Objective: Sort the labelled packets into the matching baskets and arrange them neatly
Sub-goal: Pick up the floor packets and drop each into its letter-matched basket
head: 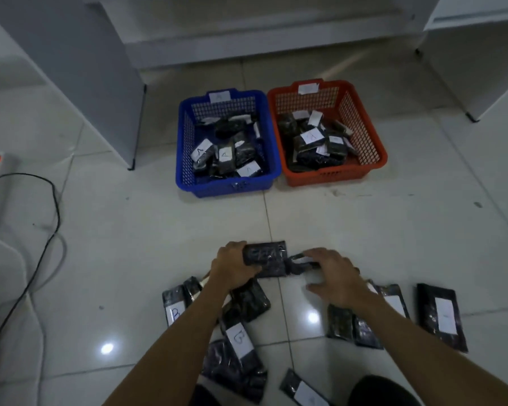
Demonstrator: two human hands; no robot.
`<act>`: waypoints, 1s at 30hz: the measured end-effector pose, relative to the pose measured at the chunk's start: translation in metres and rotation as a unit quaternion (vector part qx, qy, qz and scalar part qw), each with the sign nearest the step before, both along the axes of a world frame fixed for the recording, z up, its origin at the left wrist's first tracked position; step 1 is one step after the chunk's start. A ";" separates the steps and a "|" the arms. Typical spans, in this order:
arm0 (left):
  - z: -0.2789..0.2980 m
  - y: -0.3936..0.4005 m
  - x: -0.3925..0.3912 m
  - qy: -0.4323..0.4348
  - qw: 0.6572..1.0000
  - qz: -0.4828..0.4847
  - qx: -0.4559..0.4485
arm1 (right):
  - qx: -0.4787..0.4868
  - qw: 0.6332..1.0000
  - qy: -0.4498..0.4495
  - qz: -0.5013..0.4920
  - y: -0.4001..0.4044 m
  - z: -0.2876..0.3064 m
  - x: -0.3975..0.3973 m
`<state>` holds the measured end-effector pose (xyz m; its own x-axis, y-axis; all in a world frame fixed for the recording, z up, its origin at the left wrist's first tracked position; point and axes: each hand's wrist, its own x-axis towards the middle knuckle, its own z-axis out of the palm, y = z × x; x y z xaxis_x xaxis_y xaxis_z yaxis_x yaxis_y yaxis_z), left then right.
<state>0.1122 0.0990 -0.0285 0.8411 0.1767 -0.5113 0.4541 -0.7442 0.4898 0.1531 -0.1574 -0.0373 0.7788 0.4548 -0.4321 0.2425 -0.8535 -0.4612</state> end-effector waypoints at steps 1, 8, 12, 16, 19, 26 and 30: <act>-0.003 0.001 0.007 0.023 0.999 -0.023 0.019 | -0.013 1.000 -0.009 0.000 0.002 -0.005 0.001; -0.014 0.007 0.026 0.010 0.992 -0.064 0.107 | -0.024 0.995 -0.095 0.011 0.008 -0.016 0.020; -0.014 0.021 0.024 -0.010 0.999 0.022 -0.044 | 0.029 0.996 -0.064 -0.056 0.006 -0.013 0.020; -0.003 0.023 0.012 -0.144 0.974 0.098 -0.143 | 0.118 0.984 -0.050 -0.126 0.007 -0.007 0.022; -0.001 0.021 -0.002 -0.228 0.947 0.145 -0.172 | 0.194 0.963 -0.080 -0.169 0.009 0.003 0.023; 0.012 0.016 -0.027 -0.248 0.888 0.223 -0.316 | 0.371 0.890 0.047 -0.259 0.010 0.039 0.009; 0.033 0.010 -0.032 -0.211 0.850 0.266 -0.402 | 0.435 0.831 0.119 -0.325 0.012 0.058 0.007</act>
<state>0.0801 0.1092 0.0044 0.8905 0.3248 -0.3185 0.2785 0.1644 0.9463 0.1605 -0.1458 0.0203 0.9216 0.1930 -0.3368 -0.3257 -0.0873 -0.9414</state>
